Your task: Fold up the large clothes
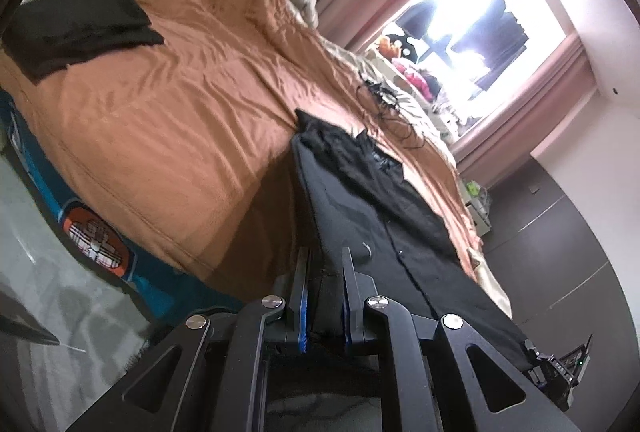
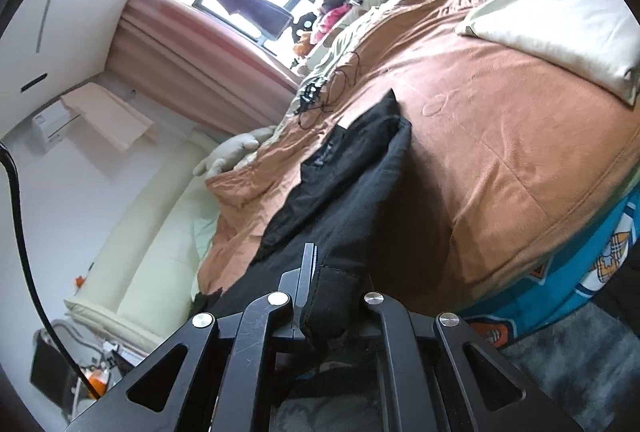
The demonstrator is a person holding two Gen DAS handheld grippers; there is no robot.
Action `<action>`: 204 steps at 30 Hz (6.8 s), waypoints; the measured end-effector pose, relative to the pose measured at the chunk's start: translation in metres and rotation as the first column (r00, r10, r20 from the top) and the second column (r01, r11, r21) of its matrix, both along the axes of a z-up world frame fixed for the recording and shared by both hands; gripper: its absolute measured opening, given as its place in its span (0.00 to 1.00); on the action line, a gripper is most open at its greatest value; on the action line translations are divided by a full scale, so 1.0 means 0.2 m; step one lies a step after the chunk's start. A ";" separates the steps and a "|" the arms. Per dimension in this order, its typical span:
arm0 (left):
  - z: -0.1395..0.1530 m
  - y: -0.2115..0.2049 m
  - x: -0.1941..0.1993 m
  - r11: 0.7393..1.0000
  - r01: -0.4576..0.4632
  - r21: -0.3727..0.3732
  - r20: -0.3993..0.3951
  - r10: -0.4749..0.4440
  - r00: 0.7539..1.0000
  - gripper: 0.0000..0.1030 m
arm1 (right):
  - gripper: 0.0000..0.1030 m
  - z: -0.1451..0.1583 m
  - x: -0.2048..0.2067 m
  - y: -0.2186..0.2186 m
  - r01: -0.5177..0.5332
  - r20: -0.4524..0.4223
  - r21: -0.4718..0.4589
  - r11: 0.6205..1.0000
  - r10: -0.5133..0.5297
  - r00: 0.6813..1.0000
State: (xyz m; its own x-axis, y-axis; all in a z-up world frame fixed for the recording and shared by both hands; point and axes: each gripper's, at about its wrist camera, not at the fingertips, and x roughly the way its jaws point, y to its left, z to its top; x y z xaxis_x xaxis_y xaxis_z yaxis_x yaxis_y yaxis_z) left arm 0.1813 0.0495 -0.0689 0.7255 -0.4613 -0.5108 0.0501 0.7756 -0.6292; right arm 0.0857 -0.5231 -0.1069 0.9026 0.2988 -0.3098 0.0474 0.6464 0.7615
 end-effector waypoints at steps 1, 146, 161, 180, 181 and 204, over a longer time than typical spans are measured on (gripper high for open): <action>0.02 0.01 -0.02 1.000 0.000 0.000 0.008 0.000 1.000 0.12 | 0.07 0.02 -0.03 0.02 -0.002 0.007 -0.004 1.000 0.002 1.000; -0.42 -0.21 1.08 0.976 0.055 0.213 -0.346 0.022 0.938 0.25 | 0.24 -0.24 1.10 -0.31 -0.018 -0.415 -0.271 0.963 -0.100 0.905; -0.49 -0.05 0.96 1.000 -0.001 -0.010 -0.373 -0.003 0.928 0.64 | 0.56 0.06 1.13 0.21 -0.196 -0.324 -0.348 0.917 0.078 0.943; -0.60 -0.13 1.06 0.990 0.034 -0.140 -0.389 -0.087 0.917 0.43 | 0.35 -0.24 1.31 0.89 -0.491 -0.489 -0.368 0.790 0.285 0.824; -0.61 -0.13 1.06 0.990 0.030 -0.139 -0.389 -0.082 0.918 0.41 | 0.34 -0.26 1.33 0.90 -0.491 -0.501 -0.380 0.784 0.271 0.822; -0.62 -0.08 0.99 0.981 -0.090 -0.169 -0.425 0.010 0.905 0.29 | 0.20 -0.34 2.03 0.83 -0.430 -0.585 -0.408 0.805 0.132 0.801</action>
State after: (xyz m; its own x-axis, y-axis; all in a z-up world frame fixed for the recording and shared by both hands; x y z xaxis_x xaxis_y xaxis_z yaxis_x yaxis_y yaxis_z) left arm 0.3786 0.0343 -0.1930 0.4865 -0.5431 -0.6844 -0.2858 0.6413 -0.7121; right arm 0.4911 -0.3572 -0.1740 0.4649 0.1806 -0.8667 0.0772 0.9670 0.2429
